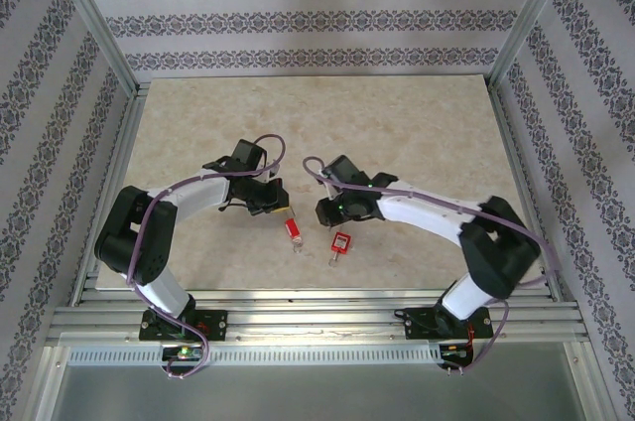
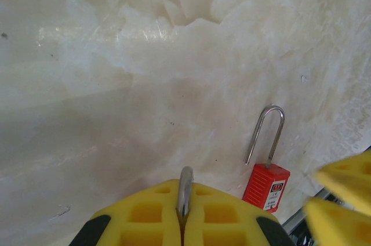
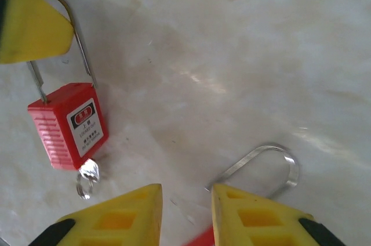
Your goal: Unlock with the key
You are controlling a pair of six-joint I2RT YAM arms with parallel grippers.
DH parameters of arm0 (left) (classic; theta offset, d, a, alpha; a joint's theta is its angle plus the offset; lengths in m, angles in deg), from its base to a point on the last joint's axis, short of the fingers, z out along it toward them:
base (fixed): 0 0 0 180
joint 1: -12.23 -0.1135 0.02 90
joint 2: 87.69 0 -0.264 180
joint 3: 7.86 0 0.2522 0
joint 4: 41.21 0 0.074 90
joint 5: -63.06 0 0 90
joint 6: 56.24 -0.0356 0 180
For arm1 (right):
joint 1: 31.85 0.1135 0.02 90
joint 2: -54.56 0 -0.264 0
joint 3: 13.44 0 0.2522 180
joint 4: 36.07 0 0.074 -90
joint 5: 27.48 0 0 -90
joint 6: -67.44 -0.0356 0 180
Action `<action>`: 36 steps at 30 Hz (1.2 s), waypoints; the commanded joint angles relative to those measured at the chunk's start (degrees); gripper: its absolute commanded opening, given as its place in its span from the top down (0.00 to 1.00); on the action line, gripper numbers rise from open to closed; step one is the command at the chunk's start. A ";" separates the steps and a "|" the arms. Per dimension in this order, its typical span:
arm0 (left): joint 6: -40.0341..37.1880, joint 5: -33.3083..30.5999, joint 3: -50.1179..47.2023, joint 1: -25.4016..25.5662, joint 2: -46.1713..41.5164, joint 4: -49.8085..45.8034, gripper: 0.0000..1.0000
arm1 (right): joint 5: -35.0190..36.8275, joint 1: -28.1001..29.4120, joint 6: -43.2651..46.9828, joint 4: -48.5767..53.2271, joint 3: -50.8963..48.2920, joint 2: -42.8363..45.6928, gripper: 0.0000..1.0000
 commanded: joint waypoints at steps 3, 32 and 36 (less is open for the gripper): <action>-0.90 -3.09 2.08 0.48 0.49 -0.74 1.00 | -4.21 4.20 -6.75 -9.64 1.04 -2.63 0.49; 0.73 -1.15 -0.49 0.37 0.96 5.63 1.00 | -10.59 3.51 -12.83 -21.39 3.62 -14.48 0.87; 2.32 0.15 -2.12 0.35 1.65 10.54 1.00 | -11.99 2.63 -12.85 -20.74 3.96 -16.25 0.90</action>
